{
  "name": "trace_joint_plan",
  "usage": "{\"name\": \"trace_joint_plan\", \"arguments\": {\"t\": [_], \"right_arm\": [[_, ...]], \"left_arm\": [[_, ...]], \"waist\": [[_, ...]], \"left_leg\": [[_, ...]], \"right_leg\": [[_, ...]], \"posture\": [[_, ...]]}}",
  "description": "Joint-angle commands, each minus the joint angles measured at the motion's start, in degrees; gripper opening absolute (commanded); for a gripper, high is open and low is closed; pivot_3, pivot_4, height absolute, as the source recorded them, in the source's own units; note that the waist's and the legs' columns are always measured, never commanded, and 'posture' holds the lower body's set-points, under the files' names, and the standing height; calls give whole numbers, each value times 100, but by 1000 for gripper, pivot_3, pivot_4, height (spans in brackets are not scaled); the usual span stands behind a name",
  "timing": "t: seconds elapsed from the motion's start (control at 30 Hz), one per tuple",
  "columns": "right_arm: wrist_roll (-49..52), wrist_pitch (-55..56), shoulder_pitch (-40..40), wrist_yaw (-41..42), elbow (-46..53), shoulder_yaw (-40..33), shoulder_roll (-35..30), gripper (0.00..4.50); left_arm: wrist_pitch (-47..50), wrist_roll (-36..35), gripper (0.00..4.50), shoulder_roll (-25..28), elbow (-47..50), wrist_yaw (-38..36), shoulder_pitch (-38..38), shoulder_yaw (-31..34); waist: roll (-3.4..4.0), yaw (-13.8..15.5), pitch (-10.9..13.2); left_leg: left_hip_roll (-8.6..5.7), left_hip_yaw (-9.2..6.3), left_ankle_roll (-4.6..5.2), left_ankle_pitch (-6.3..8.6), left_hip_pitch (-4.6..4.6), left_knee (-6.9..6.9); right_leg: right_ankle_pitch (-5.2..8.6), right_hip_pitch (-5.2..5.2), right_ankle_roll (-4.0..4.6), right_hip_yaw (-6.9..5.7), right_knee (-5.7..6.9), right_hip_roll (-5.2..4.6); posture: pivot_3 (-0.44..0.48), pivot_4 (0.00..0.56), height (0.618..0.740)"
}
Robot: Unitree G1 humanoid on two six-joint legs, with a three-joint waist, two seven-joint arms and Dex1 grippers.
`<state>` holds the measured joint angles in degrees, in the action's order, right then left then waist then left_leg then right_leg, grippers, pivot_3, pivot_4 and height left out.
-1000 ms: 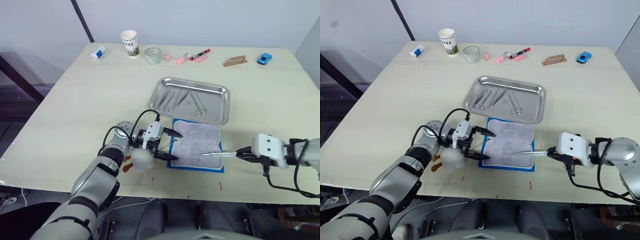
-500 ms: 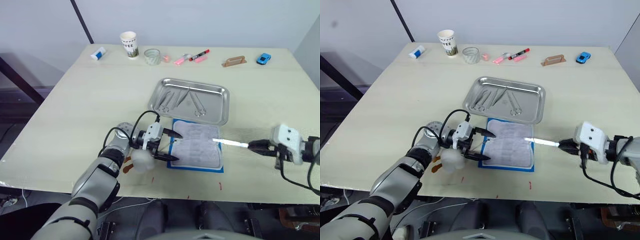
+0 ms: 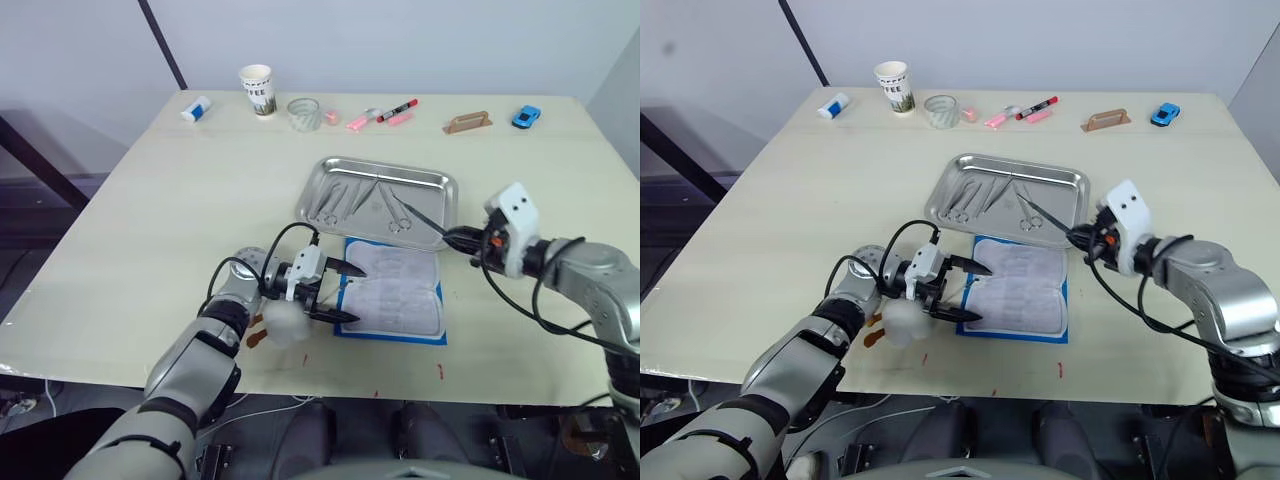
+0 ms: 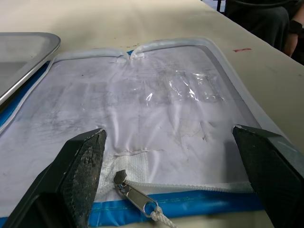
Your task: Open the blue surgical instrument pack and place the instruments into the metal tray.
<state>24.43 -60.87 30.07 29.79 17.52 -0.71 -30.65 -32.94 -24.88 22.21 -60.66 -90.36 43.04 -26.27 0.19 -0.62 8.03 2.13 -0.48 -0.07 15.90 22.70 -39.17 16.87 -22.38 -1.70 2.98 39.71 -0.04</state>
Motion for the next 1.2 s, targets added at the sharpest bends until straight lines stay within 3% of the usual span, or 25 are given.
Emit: {"name": "trace_joint_plan", "arguments": {"t": [0.03,0.27,0.6,1.0,1.07,1.13,1.2], "right_arm": [[-197,-239,373,-536,-275,-24,273,56],[-716,-182,960,-1407,-1359,-23,978,56],[-1198,715,1489,-1800,-2947,-57,1478,56],[-1274,914,1671,-1810,-3520,-183,1677,56],[-1257,919,1676,-1788,-3536,-196,1680,1103],[-1267,974,1671,-1789,-3522,-199,1684,1743],[-1257,1021,1668,-1775,-3465,-212,1700,2671]], "left_arm": [[172,287,4500,-152,-221,-214,-342,-212],[222,284,4500,-156,-154,-214,-423,-62],[244,338,4500,-197,-140,-214,-449,61],[245,340,4500,-191,-116,-214,-469,72],[247,336,4500,-180,-112,-214,-475,76],[249,330,4500,-172,-103,-214,-486,75],[250,329,4500,-167,-106,-214,-492,78]], "waist": [[2,22,-1],[5,13,-3],[7,-19,-3],[8,-15,-3],[8,-16,-4],[8,-16,-4],[8,-15,-4]], "left_leg": [[-1,-2,0,0,5,0],[-2,-2,3,1,7,1],[-3,3,4,2,5,1],[-2,3,4,2,8,2],[-2,3,4,2,8,2],[-2,3,4,2,8,2],[-2,2,4,2,8,2]], "right_leg": [[1,-1,-1,0,0,0],[3,-2,-5,4,0,-1],[3,-7,-5,10,6,1],[3,-7,-5,9,5,-1],[3,-7,-5,9,5,-1],[3,-7,-5,9,5,-1],[3,-7,-5,8,5,-1]], "posture": [[0,150,725],[0,150,725],[0,150,725],[0,150,725],[0,150,725],[0,150,725],[0,150,725]]}}
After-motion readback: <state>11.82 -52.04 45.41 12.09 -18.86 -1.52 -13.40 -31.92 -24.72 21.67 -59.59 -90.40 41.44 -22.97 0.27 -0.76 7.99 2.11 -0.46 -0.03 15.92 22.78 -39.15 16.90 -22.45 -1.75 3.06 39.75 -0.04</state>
